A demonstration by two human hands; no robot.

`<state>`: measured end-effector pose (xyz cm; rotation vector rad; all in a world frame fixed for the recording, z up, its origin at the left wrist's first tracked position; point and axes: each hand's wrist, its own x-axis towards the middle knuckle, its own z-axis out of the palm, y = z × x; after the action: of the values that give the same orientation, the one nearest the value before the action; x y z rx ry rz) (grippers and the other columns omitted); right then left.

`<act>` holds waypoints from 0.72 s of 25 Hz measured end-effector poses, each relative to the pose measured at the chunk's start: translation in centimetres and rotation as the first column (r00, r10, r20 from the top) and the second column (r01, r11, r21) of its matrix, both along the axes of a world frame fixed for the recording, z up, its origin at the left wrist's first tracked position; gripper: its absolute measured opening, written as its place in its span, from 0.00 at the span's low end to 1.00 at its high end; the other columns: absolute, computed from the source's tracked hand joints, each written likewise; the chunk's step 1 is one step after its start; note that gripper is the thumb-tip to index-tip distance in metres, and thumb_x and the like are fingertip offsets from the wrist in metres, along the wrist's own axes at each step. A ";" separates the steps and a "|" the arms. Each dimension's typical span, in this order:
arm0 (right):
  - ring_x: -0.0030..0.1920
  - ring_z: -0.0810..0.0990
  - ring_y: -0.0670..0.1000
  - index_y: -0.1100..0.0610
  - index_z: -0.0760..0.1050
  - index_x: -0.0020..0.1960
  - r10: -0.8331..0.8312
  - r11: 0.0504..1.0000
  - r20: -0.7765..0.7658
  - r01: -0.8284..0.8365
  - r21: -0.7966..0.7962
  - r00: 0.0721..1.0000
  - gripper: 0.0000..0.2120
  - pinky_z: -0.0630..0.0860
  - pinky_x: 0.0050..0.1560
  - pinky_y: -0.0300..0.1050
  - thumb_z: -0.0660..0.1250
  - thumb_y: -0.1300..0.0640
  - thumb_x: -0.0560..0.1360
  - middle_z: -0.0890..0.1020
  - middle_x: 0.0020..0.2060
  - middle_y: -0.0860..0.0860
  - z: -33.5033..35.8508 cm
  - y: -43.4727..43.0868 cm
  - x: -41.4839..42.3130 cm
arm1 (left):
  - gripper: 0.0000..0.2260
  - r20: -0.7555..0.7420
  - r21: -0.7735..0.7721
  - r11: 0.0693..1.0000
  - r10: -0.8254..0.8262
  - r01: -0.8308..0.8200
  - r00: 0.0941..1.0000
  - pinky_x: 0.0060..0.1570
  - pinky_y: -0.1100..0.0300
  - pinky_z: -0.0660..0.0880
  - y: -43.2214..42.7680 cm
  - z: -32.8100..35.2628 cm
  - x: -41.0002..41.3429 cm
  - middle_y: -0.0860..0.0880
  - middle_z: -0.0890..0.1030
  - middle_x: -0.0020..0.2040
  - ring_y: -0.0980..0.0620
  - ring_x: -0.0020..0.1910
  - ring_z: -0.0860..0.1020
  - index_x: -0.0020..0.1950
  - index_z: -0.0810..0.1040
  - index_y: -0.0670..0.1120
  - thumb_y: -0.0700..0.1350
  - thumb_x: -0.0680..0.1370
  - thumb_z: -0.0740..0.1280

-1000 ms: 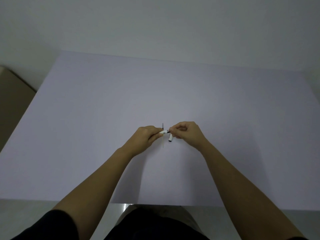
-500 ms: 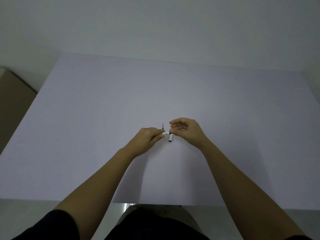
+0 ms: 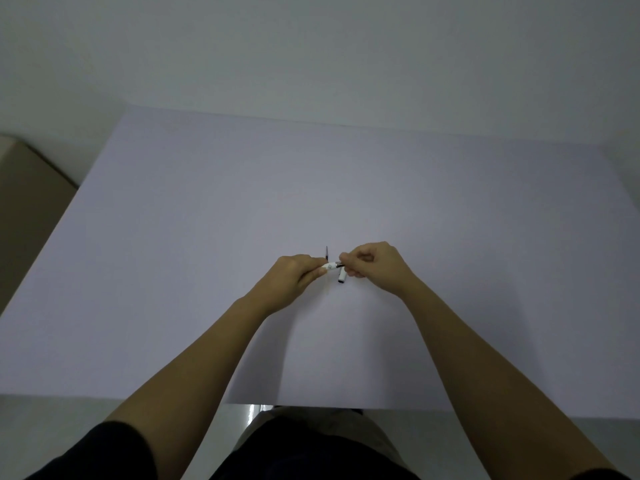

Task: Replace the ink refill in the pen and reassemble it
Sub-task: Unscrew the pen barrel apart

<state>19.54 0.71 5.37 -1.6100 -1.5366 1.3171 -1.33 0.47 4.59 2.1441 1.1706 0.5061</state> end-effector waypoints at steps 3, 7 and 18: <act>0.43 0.83 0.45 0.50 0.82 0.41 0.030 0.999 -0.078 -0.028 0.025 0.997 0.02 0.79 0.51 0.42 0.73 0.57 0.70 0.85 0.39 0.49 -0.1 -0.1 0.1 | 0.11 0.003 0.003 1.000 -0.007 0.007 1.000 0.37 0.68 0.65 -0.2 0.0 0.0 0.52 0.73 0.34 0.53 0.34 0.69 0.56 0.78 0.47 0.47 0.80 0.59; 0.43 0.84 0.45 0.50 0.81 0.45 -0.022 1.000 -0.100 0.020 -0.018 0.995 0.05 0.79 0.48 0.41 0.73 0.52 0.69 0.85 0.40 0.50 0.0 -0.3 0.0 | 0.10 0.023 0.006 1.000 0.005 -0.006 1.000 0.34 0.65 0.63 -0.2 0.1 0.1 0.52 0.72 0.33 0.54 0.33 0.69 0.54 0.78 0.47 0.48 0.80 0.59; 0.39 0.83 0.42 0.53 0.82 0.42 0.019 1.000 -0.051 -0.020 -0.008 0.999 0.06 0.77 0.43 0.36 0.71 0.51 0.70 0.85 0.37 0.49 0.2 -0.3 0.0 | 0.10 0.052 -0.041 0.998 0.046 -0.044 0.998 0.36 0.66 0.66 -0.7 -0.1 0.0 0.47 0.76 0.34 0.52 0.34 0.71 0.51 0.79 0.47 0.48 0.80 0.59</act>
<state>19.52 0.43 5.54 -1.5585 -1.5222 1.3663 -1.30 -0.20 4.44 2.0624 1.1921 0.5522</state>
